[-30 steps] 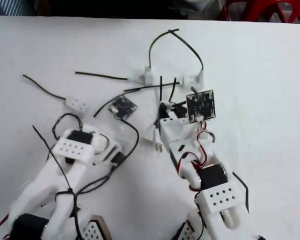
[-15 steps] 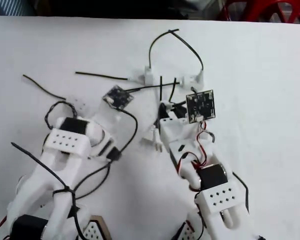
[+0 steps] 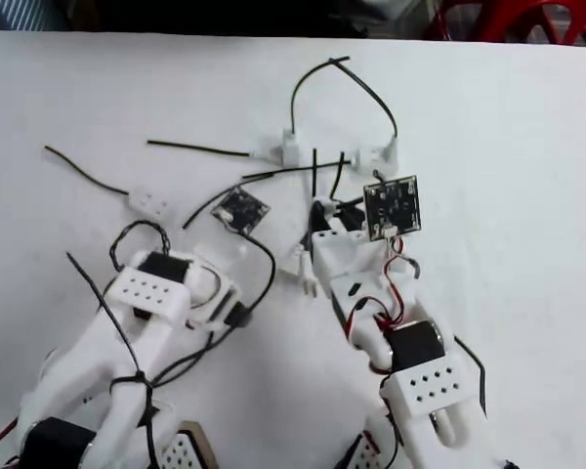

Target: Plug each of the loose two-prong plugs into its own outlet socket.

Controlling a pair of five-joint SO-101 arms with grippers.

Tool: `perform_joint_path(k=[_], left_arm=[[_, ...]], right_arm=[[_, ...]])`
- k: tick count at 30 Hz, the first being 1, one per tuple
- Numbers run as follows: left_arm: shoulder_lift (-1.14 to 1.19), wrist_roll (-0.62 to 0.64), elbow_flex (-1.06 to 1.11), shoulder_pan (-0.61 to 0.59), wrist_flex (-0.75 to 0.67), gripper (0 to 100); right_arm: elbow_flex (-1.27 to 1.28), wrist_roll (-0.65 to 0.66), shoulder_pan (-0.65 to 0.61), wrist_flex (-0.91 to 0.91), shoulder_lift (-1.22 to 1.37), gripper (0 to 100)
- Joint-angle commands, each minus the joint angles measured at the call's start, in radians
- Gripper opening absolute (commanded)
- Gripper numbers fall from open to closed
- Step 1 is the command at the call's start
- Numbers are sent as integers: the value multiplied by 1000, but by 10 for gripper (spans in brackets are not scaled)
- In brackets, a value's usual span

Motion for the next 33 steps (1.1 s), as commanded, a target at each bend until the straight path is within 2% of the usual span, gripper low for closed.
perform_joint_path(k=[1,4,8,13,17,24,33], left_arm=[[-24,11,0,12,-37,306],[13,11,-8,16,-37,306],[174,11,-132,12,26,306],[440,11,-356,7,172,304],[582,2,-505,-67,262,305],[631,-112,-592,-217,272,303],[631,-141,-674,-315,279,304]], right_arm=[[-9,-3,5,-21,-19,17],[-9,-3,5,-21,-19,17],[-9,-3,5,-21,-19,17],[-9,-3,5,-19,-19,18],[-9,-3,5,-19,-19,18],[-9,-2,5,-19,-19,18],[-9,2,5,-19,-19,18]])
